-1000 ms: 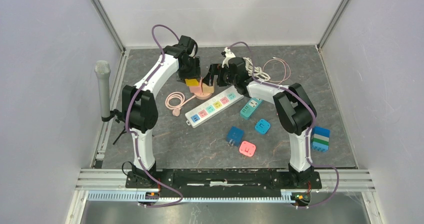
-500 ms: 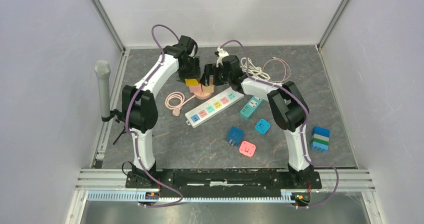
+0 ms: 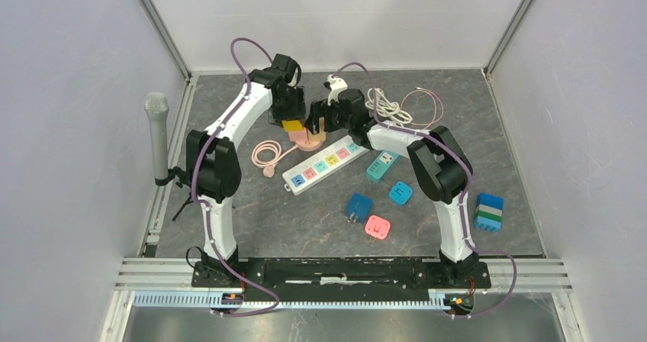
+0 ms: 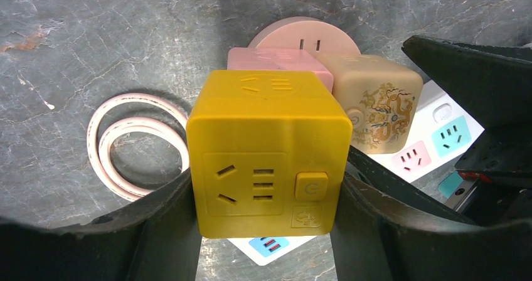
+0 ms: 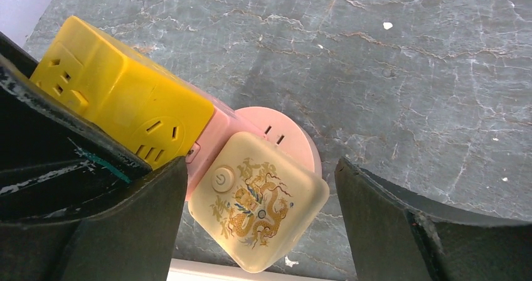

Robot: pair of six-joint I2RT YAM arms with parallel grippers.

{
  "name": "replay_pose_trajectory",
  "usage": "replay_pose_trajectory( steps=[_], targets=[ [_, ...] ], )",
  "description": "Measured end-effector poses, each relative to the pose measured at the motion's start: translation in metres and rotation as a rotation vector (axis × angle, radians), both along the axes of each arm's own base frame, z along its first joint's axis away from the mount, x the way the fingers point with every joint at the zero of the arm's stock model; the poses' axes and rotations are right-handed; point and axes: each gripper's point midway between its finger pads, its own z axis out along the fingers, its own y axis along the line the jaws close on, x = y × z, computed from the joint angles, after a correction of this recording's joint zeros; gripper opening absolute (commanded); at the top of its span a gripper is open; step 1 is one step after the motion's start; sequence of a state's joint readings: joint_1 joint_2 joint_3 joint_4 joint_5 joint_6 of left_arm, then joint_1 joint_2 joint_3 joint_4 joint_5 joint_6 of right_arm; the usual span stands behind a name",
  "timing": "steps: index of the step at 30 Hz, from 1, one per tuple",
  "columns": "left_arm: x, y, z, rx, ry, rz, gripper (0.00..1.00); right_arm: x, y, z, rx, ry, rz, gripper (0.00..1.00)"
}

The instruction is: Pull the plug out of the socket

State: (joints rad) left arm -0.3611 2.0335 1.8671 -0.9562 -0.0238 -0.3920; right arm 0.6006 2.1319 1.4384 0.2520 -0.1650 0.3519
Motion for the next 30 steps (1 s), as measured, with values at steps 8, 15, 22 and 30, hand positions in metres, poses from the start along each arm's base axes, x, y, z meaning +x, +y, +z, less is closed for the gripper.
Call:
replay_pose_trajectory(
  steps=[8, 15, 22, 30],
  targets=[
    [0.0007, 0.0, -0.0001, 0.037, -0.017, 0.002, 0.21, 0.0023, 0.0012, 0.0031, -0.042, 0.027, -0.003, 0.85],
    [0.0003, 0.0017, 0.001, -0.021, 0.001, -0.001, 0.21, 0.0013, 0.0021, 0.0013, -0.053, 0.05, 0.002, 0.84],
    [-0.0017, 0.0042, 0.0017, -0.061, 0.02, 0.0, 0.22, 0.0008, 0.0059, 0.0014, -0.049, 0.054, 0.017, 0.83],
    [-0.0058, 0.003, 0.0047, 0.043, 0.005, -0.011, 0.19, -0.0004, 0.0072, 0.0005, -0.062, 0.082, 0.031, 0.81]
  ],
)
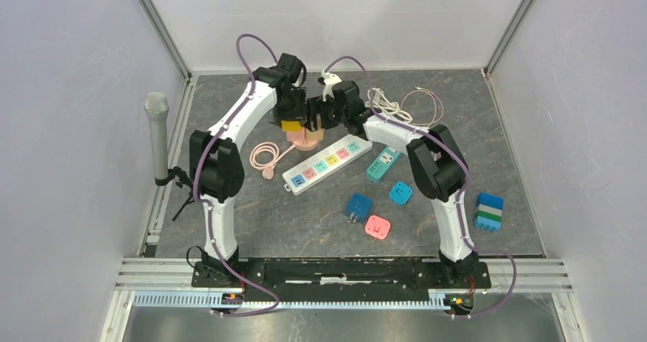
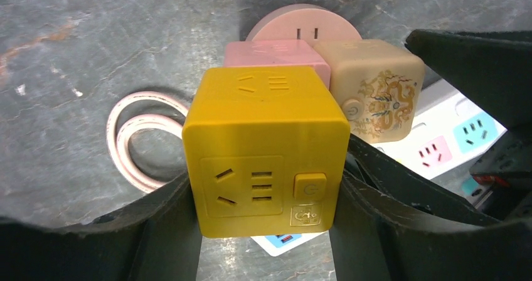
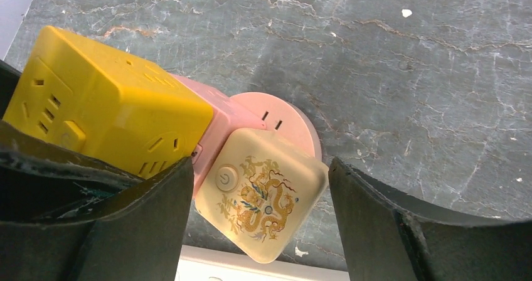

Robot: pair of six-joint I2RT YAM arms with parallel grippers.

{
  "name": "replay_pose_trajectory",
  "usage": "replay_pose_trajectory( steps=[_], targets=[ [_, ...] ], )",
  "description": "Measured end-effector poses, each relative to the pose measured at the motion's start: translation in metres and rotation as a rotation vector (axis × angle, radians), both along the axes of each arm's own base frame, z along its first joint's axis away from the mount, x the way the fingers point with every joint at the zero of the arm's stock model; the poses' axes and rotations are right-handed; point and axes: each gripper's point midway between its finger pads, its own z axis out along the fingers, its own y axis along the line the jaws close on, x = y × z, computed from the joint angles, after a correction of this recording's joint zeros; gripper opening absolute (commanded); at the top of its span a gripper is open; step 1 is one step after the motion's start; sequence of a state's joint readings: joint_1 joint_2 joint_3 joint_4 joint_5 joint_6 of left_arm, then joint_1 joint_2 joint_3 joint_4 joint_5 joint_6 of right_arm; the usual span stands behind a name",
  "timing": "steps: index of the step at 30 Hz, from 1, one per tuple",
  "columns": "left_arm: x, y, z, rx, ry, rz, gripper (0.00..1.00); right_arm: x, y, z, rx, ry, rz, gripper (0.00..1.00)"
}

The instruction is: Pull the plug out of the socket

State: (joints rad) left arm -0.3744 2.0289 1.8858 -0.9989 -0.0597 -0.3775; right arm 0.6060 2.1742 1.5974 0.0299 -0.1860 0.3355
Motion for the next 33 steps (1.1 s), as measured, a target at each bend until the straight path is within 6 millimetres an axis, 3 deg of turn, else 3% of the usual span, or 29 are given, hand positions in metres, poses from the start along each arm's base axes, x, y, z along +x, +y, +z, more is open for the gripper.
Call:
replay_pose_trajectory(
  steps=[6, 16, 25, 33],
  targets=[
    [-0.001, -0.002, 0.004, 0.062, 0.005, -0.016, 0.19, -0.001, -0.001, 0.0, 0.012, 0.017, 0.004, 0.8],
    [-0.002, 0.007, -0.001, -0.079, 0.061, 0.005, 0.19, -0.002, 0.005, -0.001, 0.007, 0.001, 0.027, 0.78],
    [-0.002, 0.004, 0.004, 0.037, 0.034, -0.013, 0.18, 0.0, 0.007, -0.003, 0.007, 0.014, 0.041, 0.77],
    [0.0, -0.006, 0.049, -0.203, -0.024, -0.01, 0.18, 0.002, 0.008, -0.004, 0.014, 0.007, 0.044, 0.77]
  ],
)
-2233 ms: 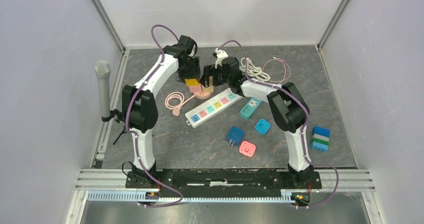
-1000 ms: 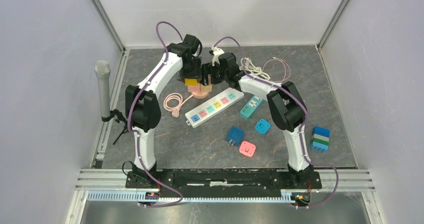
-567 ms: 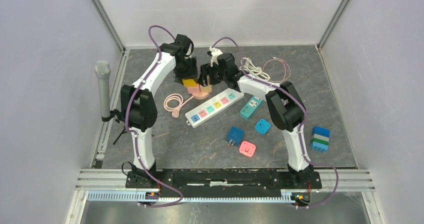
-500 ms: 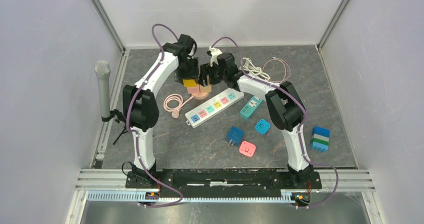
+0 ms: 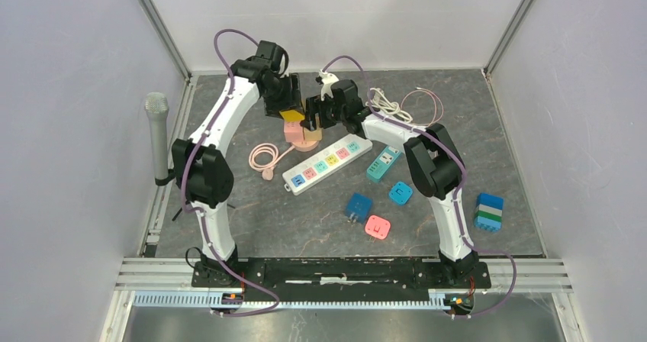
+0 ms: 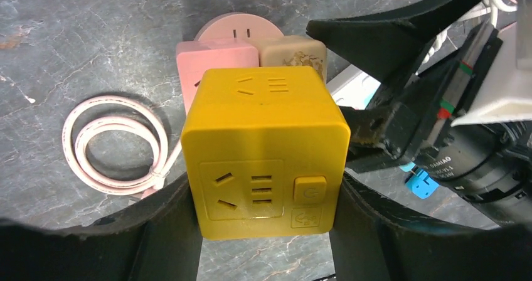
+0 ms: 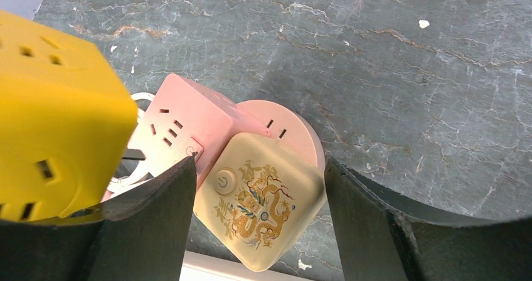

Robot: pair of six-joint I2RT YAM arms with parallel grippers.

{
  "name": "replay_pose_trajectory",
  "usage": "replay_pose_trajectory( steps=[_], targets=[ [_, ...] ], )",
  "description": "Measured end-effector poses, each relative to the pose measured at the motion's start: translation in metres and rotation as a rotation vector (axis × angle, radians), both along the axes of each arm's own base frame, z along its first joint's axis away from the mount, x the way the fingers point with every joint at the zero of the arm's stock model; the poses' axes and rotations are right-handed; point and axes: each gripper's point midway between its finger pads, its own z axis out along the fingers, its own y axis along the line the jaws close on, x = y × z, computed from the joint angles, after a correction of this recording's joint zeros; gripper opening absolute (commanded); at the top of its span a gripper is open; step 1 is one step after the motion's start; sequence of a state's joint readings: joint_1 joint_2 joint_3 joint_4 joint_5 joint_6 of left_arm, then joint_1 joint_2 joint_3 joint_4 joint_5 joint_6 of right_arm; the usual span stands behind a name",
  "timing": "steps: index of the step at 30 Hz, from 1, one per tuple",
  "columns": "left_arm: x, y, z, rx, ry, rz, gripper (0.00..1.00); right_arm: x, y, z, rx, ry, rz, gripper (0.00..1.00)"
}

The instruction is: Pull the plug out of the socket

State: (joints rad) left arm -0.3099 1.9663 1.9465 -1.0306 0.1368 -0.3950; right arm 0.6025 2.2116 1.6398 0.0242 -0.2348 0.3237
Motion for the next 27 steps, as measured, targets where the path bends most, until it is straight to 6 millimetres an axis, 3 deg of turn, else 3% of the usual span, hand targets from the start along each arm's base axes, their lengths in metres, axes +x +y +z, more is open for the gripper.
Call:
replay_pose_trajectory(
  steps=[9, 19, 23, 27],
  targets=[
    [-0.004, 0.009, 0.001, 0.084, -0.013, 0.026, 0.18, 0.0, 0.001, 0.003, 0.005, -0.002, 0.006, 0.81],
    [-0.007, 0.063, -0.008, 0.348, -0.04, 0.157, 0.2, -0.001, 0.0, 0.009, 0.003, -0.006, 0.064, 0.98],
    [-0.013, 0.077, -0.017, 0.416, -0.027, 0.181, 0.2, -0.004, -0.002, 0.011, 0.022, 0.012, 0.092, 0.98],
    [-0.014, 0.087, -0.022, 0.469, -0.023, 0.198, 0.2, -0.002, -0.007, 0.032, 0.061, -0.017, 0.09, 0.98]
  ],
)
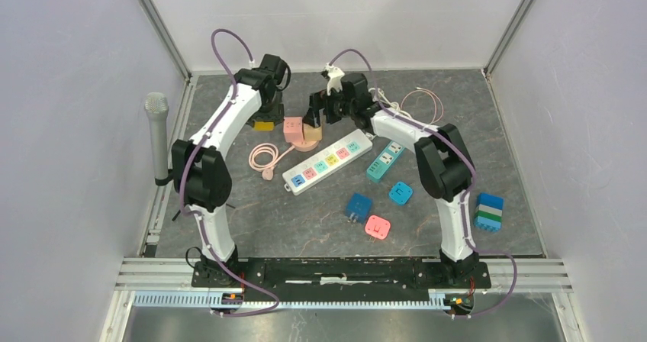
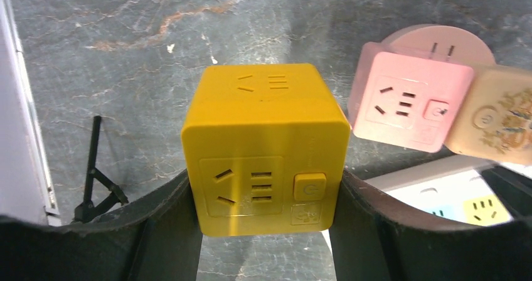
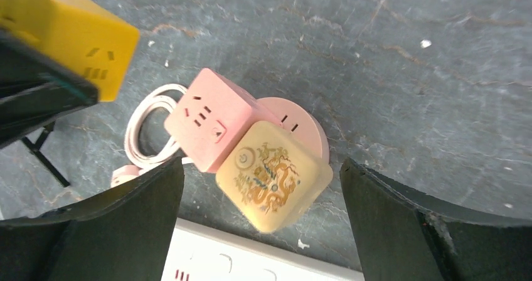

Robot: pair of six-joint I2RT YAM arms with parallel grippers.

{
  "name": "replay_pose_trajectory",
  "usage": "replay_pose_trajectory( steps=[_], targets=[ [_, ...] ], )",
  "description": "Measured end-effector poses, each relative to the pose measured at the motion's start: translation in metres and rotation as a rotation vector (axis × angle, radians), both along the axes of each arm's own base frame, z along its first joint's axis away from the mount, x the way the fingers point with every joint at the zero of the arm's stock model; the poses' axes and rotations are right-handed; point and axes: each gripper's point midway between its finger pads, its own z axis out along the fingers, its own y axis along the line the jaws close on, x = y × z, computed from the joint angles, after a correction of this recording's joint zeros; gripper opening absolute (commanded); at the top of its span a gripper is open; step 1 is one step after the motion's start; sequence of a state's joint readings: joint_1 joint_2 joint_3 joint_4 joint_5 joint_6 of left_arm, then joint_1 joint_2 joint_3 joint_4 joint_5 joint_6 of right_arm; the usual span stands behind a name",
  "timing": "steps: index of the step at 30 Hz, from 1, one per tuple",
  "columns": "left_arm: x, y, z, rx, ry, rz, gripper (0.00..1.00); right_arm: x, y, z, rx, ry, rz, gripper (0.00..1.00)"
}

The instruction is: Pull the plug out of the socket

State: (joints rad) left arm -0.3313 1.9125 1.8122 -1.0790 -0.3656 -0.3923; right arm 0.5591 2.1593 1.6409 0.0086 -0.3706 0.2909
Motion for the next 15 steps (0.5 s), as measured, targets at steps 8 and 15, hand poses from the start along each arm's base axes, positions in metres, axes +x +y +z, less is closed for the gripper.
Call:
replay_pose_trajectory(
  steps=[8, 15],
  targets=[
    [0.007, 0.021, -0.019, 0.145, 0.03, 0.013, 0.24, -0.001, -0.041, 0.07, 0.082, -0.149, -0.086, 0.95],
    [0.008, 0.038, -0.064, 0.287, 0.152, 0.002, 0.28, 0.008, -0.074, 0.075, 0.11, -0.123, -0.167, 0.96]
  ],
)
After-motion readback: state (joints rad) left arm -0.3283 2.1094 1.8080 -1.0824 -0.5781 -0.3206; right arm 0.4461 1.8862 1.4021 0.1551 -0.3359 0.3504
